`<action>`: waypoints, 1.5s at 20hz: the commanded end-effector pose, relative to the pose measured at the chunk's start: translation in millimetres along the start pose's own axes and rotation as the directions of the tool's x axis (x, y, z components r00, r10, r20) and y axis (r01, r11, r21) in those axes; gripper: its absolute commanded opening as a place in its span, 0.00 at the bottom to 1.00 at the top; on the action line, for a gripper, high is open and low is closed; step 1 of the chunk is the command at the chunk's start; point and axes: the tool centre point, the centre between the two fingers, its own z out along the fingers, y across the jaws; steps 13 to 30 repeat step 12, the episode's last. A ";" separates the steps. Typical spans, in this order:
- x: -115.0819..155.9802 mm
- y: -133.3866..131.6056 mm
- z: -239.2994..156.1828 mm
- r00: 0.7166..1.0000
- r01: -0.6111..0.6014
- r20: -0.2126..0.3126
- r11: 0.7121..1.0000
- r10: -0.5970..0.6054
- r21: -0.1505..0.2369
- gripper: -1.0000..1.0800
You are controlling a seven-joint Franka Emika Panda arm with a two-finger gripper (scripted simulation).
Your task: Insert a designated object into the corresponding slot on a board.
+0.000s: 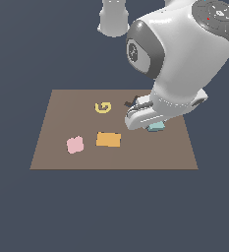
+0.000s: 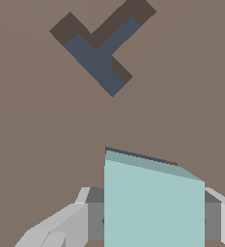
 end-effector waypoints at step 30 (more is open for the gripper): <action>0.2 0.0 5.8 1.000 -0.001 -0.001 1.000 0.001 0.000 0.96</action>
